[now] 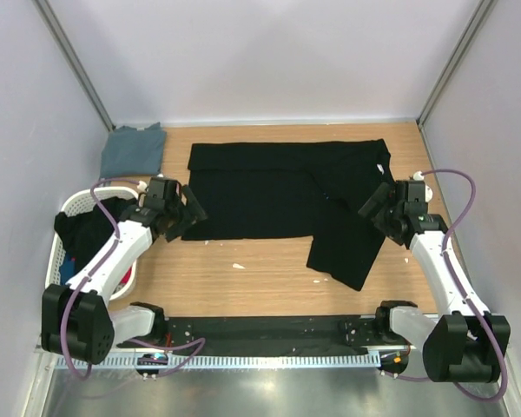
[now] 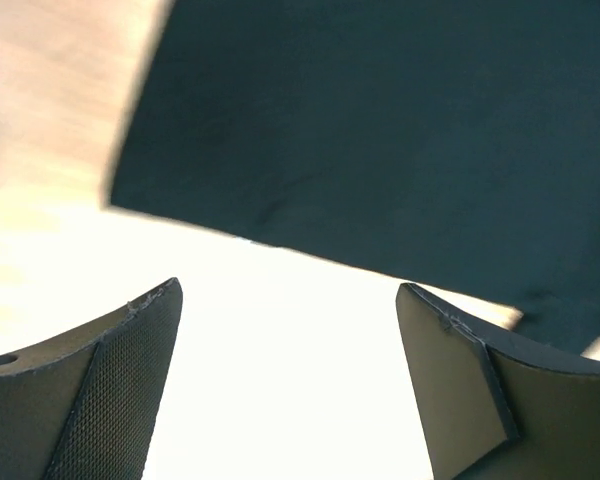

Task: Fold and stack the t-shirts
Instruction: Fold the tshirt

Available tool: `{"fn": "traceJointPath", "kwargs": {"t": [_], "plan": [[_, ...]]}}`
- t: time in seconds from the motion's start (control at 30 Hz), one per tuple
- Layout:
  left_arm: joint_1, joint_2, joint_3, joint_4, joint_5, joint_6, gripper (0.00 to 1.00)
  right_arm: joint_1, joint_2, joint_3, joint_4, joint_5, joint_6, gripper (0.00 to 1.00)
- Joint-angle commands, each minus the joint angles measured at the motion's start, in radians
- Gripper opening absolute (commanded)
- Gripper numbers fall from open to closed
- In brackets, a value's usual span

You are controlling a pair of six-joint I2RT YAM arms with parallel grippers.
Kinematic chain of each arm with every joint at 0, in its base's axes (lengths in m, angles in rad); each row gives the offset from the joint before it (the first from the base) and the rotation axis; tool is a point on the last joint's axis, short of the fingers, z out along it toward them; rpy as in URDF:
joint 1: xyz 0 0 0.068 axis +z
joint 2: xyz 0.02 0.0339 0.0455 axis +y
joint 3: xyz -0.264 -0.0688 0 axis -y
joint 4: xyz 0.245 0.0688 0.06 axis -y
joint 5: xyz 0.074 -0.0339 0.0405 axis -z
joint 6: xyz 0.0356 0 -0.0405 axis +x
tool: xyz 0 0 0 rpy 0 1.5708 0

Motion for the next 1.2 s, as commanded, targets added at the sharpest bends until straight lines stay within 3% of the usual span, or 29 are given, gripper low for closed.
{"fn": "traceJointPath", "kwargs": {"t": [0.0, 0.23, 0.53, 0.7, 0.93, 1.17], "plan": [[0.002, -0.031, -0.039, -0.04, -0.137, -0.079, 0.86, -0.002, -0.033, -0.034, 0.022, 0.013, 0.062, 1.0], [0.004, 0.048, -0.117, 0.0, -0.194, -0.125, 0.76, -0.002, 0.018, -0.044, 0.035, 0.005, 0.07, 1.0], [0.004, 0.199, -0.059, 0.051, -0.336, -0.073, 0.62, 0.0, 0.051, -0.024, 0.013, 0.034, 0.062, 1.0], [0.002, 0.26, -0.042, 0.09, -0.344, -0.061, 0.5, -0.002, 0.073, -0.018, 0.018, 0.039, 0.053, 1.0], [0.004, 0.314, -0.029, 0.109, -0.312, -0.068, 0.43, -0.002, 0.081, -0.01, -0.014, 0.077, 0.05, 1.0], [0.004, 0.324, -0.051, 0.14, -0.33, -0.067, 0.22, -0.002, 0.039, -0.011, -0.077, 0.091, 0.077, 1.0]]}}
